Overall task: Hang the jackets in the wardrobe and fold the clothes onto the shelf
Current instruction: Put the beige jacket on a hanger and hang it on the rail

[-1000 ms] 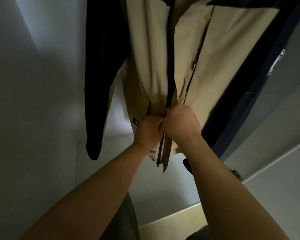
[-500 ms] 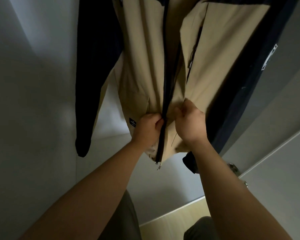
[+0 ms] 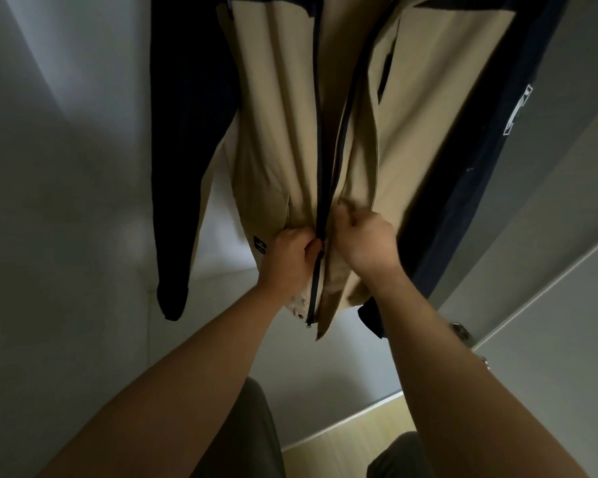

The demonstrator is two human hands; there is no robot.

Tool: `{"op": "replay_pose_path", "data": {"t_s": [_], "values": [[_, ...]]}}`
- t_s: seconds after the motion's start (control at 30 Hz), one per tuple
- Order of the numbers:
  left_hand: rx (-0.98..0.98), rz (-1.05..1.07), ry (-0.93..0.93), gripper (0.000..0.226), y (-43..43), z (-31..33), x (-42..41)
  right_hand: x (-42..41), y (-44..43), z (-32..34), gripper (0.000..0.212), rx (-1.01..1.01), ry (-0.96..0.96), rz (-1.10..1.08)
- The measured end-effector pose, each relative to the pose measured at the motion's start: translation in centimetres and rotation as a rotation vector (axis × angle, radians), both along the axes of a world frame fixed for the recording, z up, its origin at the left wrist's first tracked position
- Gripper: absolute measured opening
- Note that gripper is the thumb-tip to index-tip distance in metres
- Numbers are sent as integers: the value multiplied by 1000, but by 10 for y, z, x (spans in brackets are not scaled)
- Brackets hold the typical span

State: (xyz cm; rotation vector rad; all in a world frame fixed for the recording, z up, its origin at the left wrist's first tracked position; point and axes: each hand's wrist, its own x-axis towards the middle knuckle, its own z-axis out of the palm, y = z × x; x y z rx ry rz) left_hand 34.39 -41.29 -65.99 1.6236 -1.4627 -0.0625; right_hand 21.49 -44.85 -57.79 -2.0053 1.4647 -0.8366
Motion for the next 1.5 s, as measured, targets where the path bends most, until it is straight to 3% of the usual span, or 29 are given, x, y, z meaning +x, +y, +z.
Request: {"op": "replay_pose_path", "data": {"t_s": [0.07,0.2,0.3,0.47,0.57,0.7,0.9,1.07,1.17,1.27,1.37,1.5], "values": [[-42,-11,-2,21,3,0,-1,5,4,-3,33,-85,84,99],[-11,-5,11,18,6,-3,1,9,4,-8,31,-217,358,141],[13,32,-10,25,8,-3,3,8,6,-1,22,-274,409,155],[-51,65,-42,18,12,-2,-1,18,9,4,38,-29,517,182],[-42,107,-134,12,10,-7,-3,19,13,7,26,-29,588,306],[-69,85,-218,10,6,-11,-2,16,7,12,29,61,428,299],[-105,90,-162,33,9,-15,2,14,12,33,29,630,-195,153],[-23,100,-221,37,4,-8,7,20,17,88,35,787,-627,152],[25,106,-133,44,4,13,4,23,26,96,35,773,-661,178],[-160,86,34,45,3,50,2,23,28,94,36,845,-688,193],[-248,99,-64,25,-4,73,5,24,27,101,38,898,-735,191],[-328,86,-167,50,-5,72,4,23,21,131,38,855,-761,196]]}}
